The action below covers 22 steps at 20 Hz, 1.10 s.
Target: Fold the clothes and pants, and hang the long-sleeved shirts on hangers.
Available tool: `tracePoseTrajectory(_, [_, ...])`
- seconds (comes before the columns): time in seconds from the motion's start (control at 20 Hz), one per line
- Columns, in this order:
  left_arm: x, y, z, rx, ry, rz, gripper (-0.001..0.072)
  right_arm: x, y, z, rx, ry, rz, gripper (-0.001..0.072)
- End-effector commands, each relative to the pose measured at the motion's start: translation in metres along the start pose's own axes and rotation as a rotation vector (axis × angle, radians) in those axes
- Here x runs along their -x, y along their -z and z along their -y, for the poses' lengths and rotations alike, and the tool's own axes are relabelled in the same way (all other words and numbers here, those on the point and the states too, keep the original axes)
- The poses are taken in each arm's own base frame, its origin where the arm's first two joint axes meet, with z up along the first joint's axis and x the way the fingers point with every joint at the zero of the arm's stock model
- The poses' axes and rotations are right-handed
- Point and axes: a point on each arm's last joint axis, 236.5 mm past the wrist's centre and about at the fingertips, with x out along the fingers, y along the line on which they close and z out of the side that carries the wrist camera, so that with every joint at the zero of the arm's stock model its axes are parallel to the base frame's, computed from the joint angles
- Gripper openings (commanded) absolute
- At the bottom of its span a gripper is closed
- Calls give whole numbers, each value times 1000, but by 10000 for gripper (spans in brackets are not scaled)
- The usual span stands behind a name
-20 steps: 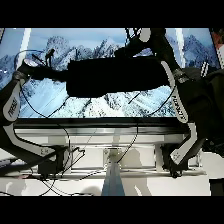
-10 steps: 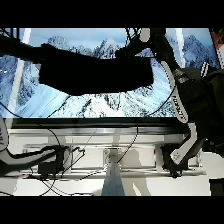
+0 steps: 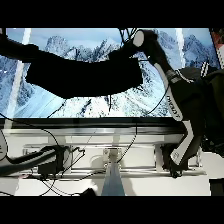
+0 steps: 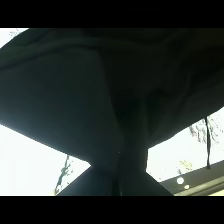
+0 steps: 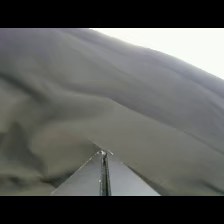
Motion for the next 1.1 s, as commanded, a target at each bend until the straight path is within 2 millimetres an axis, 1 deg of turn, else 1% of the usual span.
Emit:
tracePoseTrajectory(0.0, [2,-10,14,3,57,43,9,-47,-6,-54,-75,-99,68,26])
tracePoseTrajectory(0.1, [4,-20,29,8,120,87,10,-85,11,-95,-132,-147,51,26])
tracePoseTrajectory(0.2, [6,-30,37,14,155,128,10,-114,28,-147,-123,-209,51,26])
tracePoseTrajectory(0.25, [7,-35,40,17,168,149,10,-123,33,-171,-98,-228,66,26])
tracePoseTrajectory(0.35, [10,-44,46,25,197,185,9,-132,34,-208,-53,-255,120,26])
tracePoseTrajectory(0.4, [11,-46,48,27,205,197,10,-132,32,-218,-35,-258,147,26])
tracePoseTrajectory(0.45, [10,-48,49,23,204,202,10,-132,31,-221,-7,-249,162,26])
tracePoseTrajectory(0.5, [9,-49,50,21,205,205,10,-131,30,-217,30,-224,163,27])
tracePoseTrajectory(0.55, [6,-51,53,17,209,206,10,-128,28,-201,71,-180,150,26])
tracePoseTrajectory(0.6, [0,-52,58,10,217,199,10,-123,29,-179,111,-124,120,27])
tracePoseTrajectory(0.7, [-19,-54,72,-9,241,176,10,-105,36,-110,154,21,2,27])
tracePoseTrajectory(0.75, [-34,-55,84,-23,260,157,9,-90,43,-72,156,92,-72,27])
tracePoseTrajectory(0.85, [-68,-61,112,-57,293,140,9,-47,58,6,167,203,-222,27])
tracePoseTrajectory(0.9, [-87,-65,129,-74,308,145,9,-25,61,38,124,237,-256,27])
tracePoseTrajectory(0.95, [-109,-70,151,-95,324,154,9,-1,57,69,62,260,-256,27])
tracePoseTrajectory(1.0, [-129,-73,174,-115,339,168,10,20,53,94,10,283,-241,27])
tracePoseTrajectory(1.05, [-151,-74,201,-138,355,187,10,43,48,120,-43,306,-217,27])
